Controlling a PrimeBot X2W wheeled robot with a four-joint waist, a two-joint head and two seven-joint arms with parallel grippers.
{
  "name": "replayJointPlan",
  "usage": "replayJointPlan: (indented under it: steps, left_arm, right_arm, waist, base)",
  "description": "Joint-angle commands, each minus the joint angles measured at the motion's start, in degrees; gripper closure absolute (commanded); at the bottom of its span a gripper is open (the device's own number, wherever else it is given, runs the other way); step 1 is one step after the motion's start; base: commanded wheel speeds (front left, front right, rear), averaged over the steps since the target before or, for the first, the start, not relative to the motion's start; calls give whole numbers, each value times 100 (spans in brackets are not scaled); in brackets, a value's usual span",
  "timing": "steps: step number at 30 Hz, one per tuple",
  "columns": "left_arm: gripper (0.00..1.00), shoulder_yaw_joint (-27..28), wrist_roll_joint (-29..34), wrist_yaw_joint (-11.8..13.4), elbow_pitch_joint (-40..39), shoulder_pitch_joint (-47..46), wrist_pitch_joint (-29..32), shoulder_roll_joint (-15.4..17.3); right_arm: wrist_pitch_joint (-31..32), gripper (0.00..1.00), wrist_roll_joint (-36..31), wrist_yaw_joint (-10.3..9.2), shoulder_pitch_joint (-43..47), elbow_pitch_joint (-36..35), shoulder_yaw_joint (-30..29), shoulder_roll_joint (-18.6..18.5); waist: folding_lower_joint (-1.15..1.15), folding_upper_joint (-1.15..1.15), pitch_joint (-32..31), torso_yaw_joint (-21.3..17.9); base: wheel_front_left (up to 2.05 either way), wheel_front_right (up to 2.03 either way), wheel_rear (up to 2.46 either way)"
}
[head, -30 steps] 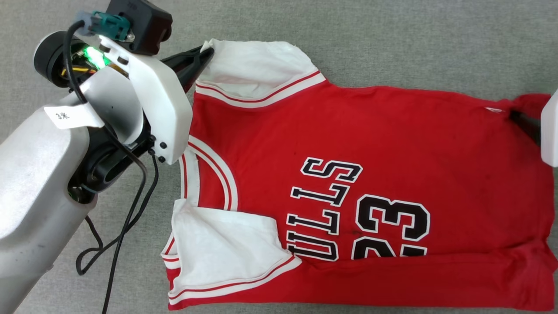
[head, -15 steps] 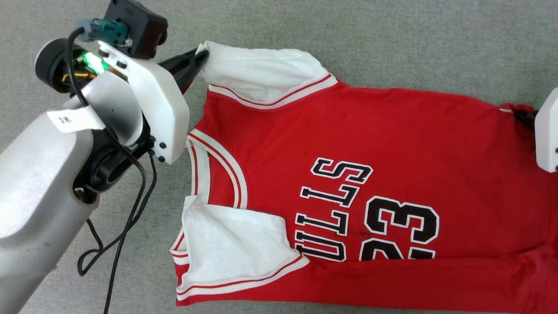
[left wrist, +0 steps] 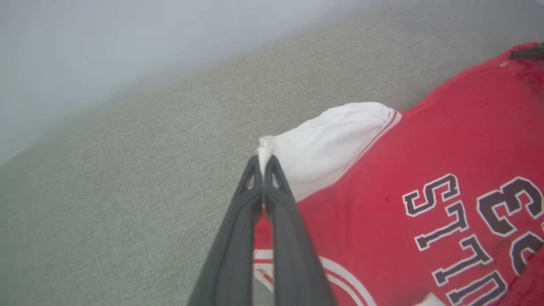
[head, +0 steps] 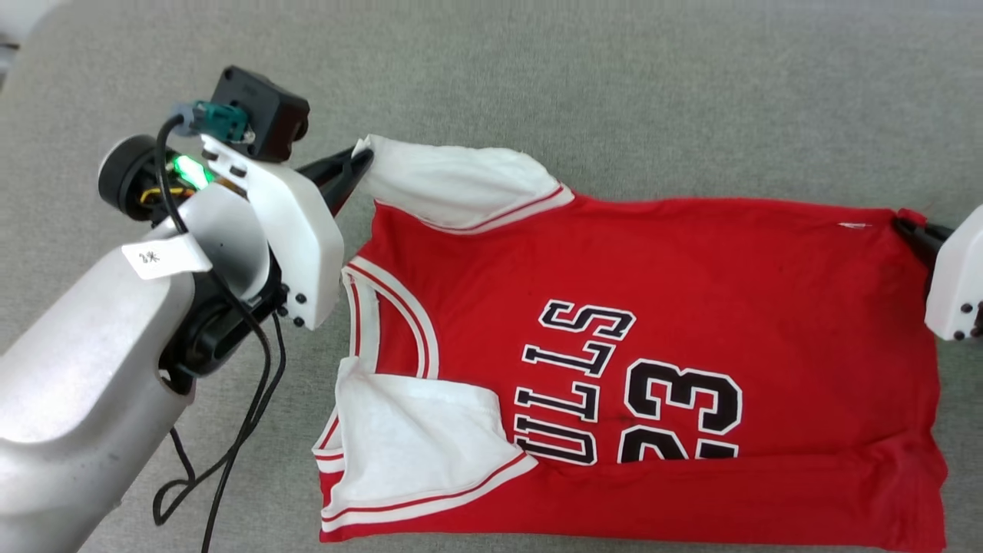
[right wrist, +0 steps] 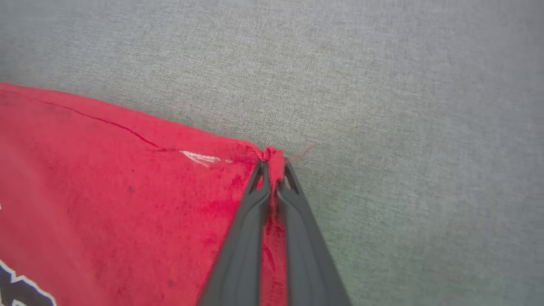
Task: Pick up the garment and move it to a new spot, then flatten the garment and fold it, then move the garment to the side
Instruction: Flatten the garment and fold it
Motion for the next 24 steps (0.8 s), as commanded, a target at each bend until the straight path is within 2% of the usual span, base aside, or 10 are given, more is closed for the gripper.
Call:
replayJointPlan:
  steps: [1, 11, 14, 24]
  left_arm:
    - [100, -8, -26, 33, 9, 114, -38, 23]
    - [100, -60, -142, 260, -207, 846, -228, 169]
    - [100, -102, -156, 355, -337, 1125, -264, 281]
    - [100, -235, -344, 684, -560, 2062, -393, 361]
  right_arm:
    - [-119, 100, 87, -7, 114, 6, -17, 37]
    - [-968, 100, 338, -7, 793, 66, -30, 69]
    - [-1135, 100, 460, -7, 1064, 60, -76, 48]
    - [-1422, 100, 892, -7, 2054, -252, -35, 17]
  waist:
    - [0, 0, -190, -14]
    - [0, 0, -834, 17]
    - [0, 0, -997, 34]
    - [0, 0, -1294, 83]
  base:
    - [0, 0, 0]
    - [0, 0, 0]
    - [0, 0, 0]
    - [0, 0, 0]
